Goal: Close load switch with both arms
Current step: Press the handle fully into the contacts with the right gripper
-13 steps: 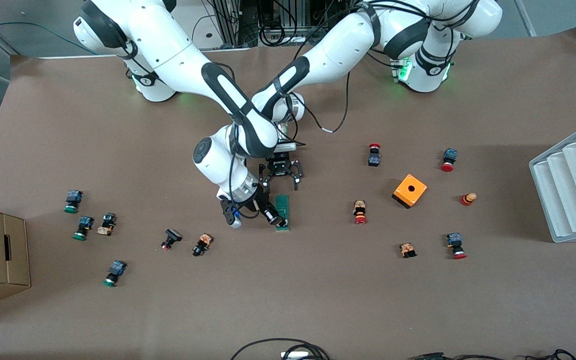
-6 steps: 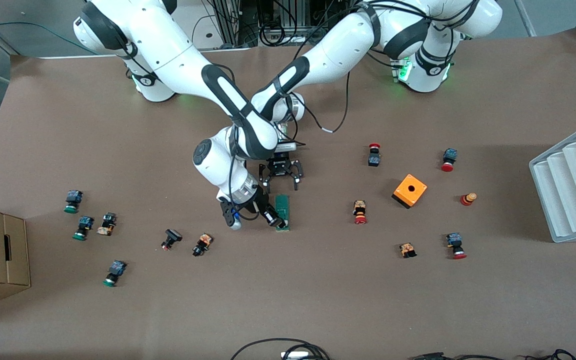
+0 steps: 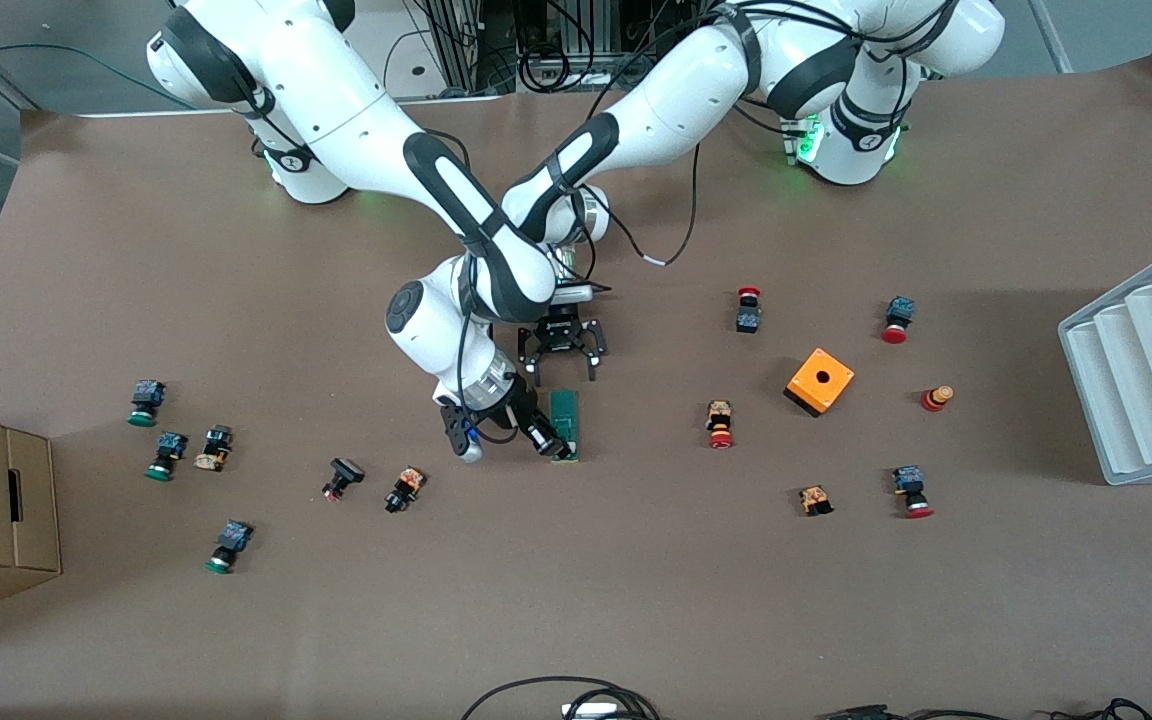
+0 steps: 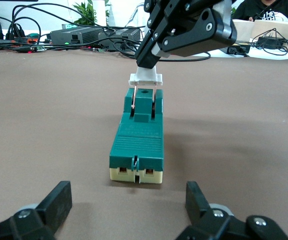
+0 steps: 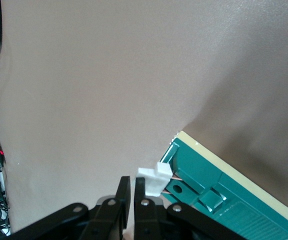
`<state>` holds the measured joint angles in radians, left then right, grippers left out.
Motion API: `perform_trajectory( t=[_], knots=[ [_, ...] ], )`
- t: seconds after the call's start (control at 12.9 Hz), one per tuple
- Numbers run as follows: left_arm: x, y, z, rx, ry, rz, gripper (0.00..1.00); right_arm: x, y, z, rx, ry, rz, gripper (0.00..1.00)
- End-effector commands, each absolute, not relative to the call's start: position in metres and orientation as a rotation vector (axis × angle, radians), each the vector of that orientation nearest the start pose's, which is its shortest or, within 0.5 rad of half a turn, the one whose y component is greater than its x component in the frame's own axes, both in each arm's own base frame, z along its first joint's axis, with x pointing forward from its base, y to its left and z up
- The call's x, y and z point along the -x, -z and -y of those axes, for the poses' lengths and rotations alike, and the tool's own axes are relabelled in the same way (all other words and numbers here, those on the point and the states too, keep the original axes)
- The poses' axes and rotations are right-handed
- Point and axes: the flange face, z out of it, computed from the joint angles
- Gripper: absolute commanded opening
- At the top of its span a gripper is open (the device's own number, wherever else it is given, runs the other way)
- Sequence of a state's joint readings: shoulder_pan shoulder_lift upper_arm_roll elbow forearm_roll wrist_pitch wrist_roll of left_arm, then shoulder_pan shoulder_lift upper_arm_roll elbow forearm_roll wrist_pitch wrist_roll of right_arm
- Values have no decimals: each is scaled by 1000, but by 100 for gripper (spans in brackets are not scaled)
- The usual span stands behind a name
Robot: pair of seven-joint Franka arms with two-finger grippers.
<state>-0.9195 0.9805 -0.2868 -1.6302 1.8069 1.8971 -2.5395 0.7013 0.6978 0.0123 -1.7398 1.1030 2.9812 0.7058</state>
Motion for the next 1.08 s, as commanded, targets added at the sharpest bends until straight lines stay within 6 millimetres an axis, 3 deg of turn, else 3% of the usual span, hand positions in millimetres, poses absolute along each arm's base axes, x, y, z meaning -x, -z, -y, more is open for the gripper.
perform_trajectory(
  t=[0.0, 1.01],
  knots=[
    [-305, -27, 581, 2649, 1690, 165, 100, -565, -207, -397, 2165, 82, -1231, 10],
    [-305, -28, 581, 2649, 1690, 164, 100, -566, -196, -396, 2178, 82, -1230, 10]
  ],
)
